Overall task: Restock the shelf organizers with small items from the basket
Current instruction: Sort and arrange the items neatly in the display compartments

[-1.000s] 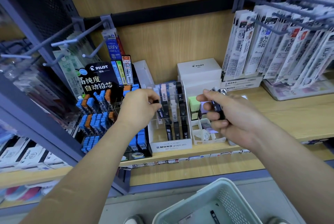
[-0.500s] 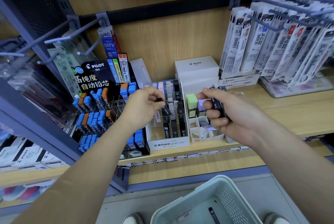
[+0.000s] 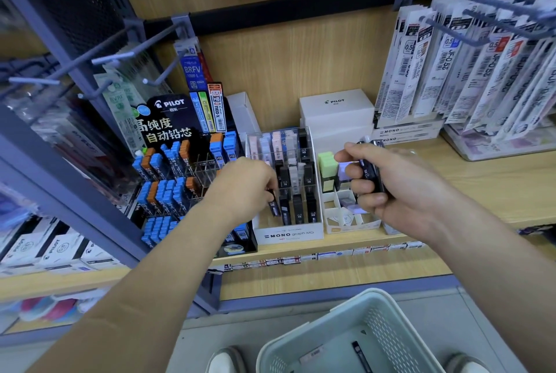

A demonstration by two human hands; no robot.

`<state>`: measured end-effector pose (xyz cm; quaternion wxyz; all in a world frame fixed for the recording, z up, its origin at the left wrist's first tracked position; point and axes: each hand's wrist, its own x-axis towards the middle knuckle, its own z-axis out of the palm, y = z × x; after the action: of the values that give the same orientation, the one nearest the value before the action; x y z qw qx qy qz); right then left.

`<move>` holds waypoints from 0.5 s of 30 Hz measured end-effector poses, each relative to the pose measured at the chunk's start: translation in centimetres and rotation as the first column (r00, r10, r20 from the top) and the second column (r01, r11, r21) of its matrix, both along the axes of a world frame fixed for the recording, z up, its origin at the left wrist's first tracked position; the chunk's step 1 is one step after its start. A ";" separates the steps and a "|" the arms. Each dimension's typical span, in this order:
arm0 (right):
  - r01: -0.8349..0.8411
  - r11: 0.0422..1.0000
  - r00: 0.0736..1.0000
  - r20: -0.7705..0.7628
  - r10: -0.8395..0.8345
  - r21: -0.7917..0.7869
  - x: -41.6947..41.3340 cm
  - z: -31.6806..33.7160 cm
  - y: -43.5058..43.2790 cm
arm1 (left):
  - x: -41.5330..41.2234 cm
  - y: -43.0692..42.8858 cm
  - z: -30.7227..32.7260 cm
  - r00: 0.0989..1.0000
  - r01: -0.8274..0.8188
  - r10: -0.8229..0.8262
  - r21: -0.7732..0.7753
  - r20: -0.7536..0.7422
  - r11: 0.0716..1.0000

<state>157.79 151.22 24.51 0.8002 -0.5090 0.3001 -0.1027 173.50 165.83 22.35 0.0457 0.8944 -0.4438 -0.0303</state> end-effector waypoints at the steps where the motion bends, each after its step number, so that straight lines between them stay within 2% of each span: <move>1: -0.002 1.000 1.000 0.002 0.002 0.003 0.0 0.0 0.0 | 0.0 -0.2 -0.4 0.998 0.000 -0.001 0.025 0.057 1.000; 5: 0.003 1.000 1.000 0.016 -0.003 0.028 0.0 0.2 0.1 | -0.2 -0.7 -1.5 0.979 0.010 -0.035 0.121 0.202 0.993; 11: 0.004 0.996 0.999 0.037 -0.007 0.088 0.1 0.2 0.0 | 0.3 -0.3 -1.5 0.979 0.003 -0.026 0.113 0.204 0.994; 15: -0.025 0.995 0.998 0.054 0.020 0.101 -0.1 0.3 0.2 | 0.0 -0.3 -2.0 0.950 0.006 -0.066 0.194 0.304 0.981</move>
<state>157.70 151.42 24.83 0.8337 -0.4682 0.2780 -0.0918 173.47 165.48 20.35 -0.1109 0.8800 -0.4569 0.0667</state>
